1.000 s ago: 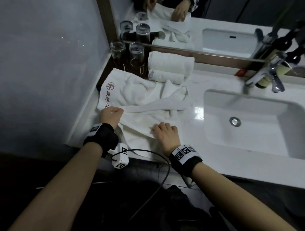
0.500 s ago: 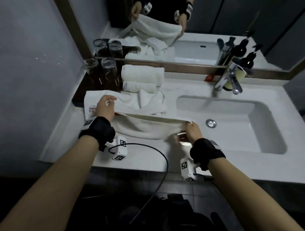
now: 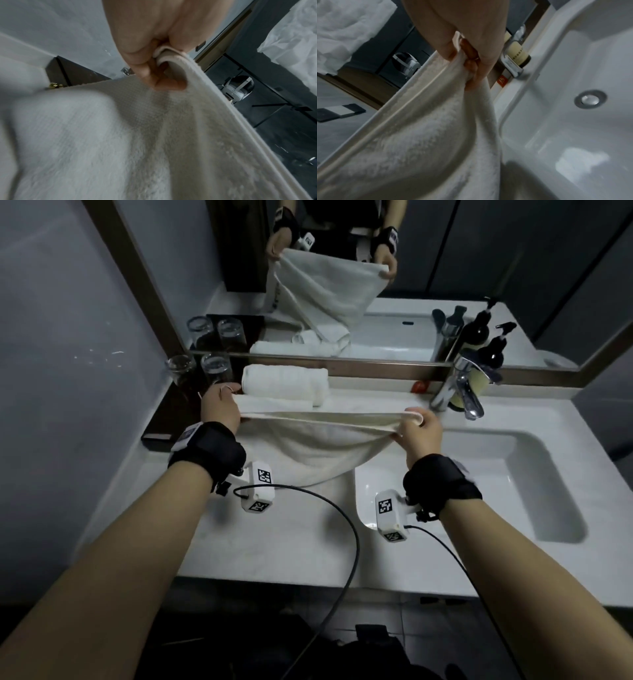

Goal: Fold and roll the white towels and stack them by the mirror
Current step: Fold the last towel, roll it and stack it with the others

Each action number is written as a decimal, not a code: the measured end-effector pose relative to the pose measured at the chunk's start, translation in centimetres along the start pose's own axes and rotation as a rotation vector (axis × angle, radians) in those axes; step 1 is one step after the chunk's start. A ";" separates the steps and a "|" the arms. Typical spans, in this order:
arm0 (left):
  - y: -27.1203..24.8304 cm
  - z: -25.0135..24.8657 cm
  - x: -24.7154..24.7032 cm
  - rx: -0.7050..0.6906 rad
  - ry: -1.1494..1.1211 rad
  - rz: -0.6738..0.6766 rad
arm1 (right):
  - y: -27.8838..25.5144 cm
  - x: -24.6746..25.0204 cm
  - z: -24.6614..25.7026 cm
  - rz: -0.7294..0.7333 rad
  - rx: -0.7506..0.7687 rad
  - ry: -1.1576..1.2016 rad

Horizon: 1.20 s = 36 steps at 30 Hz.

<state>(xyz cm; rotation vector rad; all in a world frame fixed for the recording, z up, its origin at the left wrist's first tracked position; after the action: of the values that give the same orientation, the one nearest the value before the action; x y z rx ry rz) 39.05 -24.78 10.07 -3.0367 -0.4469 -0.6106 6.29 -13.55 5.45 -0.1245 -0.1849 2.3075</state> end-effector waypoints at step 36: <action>-7.0 17.5 4.9 0.298 0.905 0.525 | -6.5 2.9 -11.1 0.769 -0.114 -1.134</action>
<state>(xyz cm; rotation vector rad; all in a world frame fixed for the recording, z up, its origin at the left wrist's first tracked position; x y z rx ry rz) 48.04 -15.56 -4.52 -2.1232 0.2582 -1.5303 10.69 -6.03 -4.46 1.2786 -0.9651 2.8302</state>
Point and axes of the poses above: each hand's wrist, its own y-axis towards the middle knuckle, its own x-axis out of the back of the hand, z = x × y, the point moved 5 cm from there along y, towards the middle knuckle, and after that the axes turned 3 degrees about -z, right-handed, at the moved point
